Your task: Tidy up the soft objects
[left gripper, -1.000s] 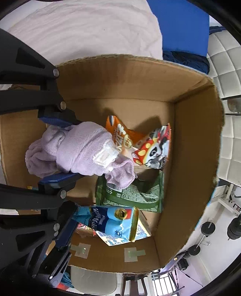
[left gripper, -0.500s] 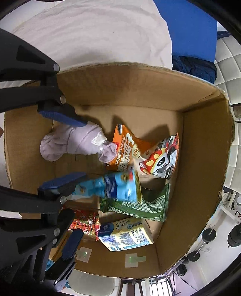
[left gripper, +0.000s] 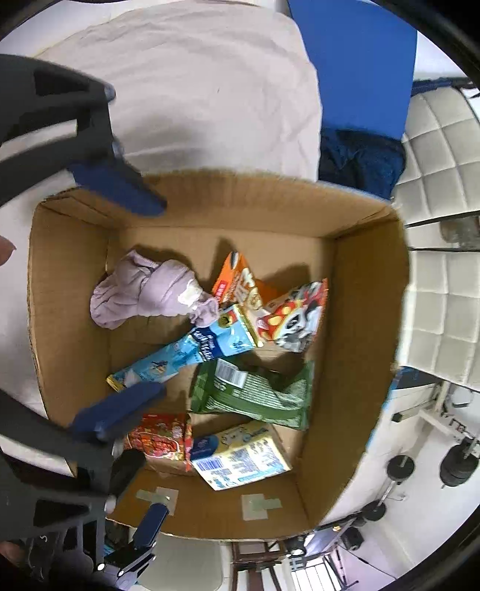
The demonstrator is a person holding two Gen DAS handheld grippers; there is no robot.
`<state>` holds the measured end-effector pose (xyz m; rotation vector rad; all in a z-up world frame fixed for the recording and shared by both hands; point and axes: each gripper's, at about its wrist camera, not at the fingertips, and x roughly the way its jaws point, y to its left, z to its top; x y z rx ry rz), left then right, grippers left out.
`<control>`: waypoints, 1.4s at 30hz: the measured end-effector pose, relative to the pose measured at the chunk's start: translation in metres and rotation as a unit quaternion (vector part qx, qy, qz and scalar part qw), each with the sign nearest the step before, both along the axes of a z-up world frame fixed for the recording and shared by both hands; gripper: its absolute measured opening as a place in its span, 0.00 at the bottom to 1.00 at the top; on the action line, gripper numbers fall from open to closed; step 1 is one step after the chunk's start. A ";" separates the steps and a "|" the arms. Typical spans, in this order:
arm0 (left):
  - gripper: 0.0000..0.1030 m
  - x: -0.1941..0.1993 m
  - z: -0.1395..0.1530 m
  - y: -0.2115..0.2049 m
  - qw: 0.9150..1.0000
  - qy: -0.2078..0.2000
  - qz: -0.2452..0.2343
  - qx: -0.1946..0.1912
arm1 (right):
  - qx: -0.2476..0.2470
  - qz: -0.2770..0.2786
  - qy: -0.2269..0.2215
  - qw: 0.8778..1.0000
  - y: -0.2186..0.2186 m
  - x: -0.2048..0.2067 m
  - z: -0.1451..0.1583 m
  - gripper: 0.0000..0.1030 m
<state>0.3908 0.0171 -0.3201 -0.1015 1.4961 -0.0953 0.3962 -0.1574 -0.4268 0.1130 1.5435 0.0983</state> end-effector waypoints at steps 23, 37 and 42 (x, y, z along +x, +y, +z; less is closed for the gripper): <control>0.91 -0.183 0.226 -0.015 0.976 -0.217 -0.005 0.004 | 0.010 -0.033 -0.185 0.982 -0.063 -0.180 0.208 1.00; 1.00 -0.293 0.317 -0.025 0.954 -0.300 0.000 0.021 | 0.001 -0.015 -0.259 0.966 -0.070 -0.325 0.329 1.00; 1.00 -0.315 0.330 -0.025 0.949 -0.314 0.006 0.028 | -0.010 -0.017 -0.269 0.963 -0.073 -0.353 0.347 1.00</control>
